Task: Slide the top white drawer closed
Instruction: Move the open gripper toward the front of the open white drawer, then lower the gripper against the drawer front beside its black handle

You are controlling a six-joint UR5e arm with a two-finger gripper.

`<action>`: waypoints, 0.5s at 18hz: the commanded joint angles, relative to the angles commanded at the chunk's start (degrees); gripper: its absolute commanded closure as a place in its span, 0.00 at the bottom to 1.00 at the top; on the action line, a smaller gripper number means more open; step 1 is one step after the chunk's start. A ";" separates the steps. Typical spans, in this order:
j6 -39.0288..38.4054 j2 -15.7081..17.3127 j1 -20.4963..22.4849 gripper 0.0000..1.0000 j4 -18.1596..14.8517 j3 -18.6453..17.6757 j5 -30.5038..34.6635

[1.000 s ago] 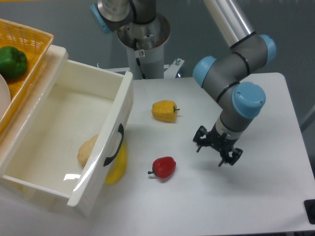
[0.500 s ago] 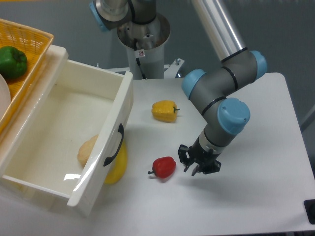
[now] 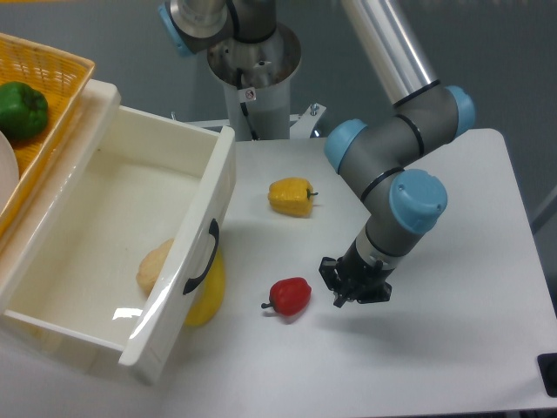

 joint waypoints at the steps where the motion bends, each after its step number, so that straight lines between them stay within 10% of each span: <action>1: -1.67 0.62 -0.35 1.00 -0.36 0.00 -0.80; 9: -3.98 5.36 -2.73 1.00 -5.89 -3.86 -8.53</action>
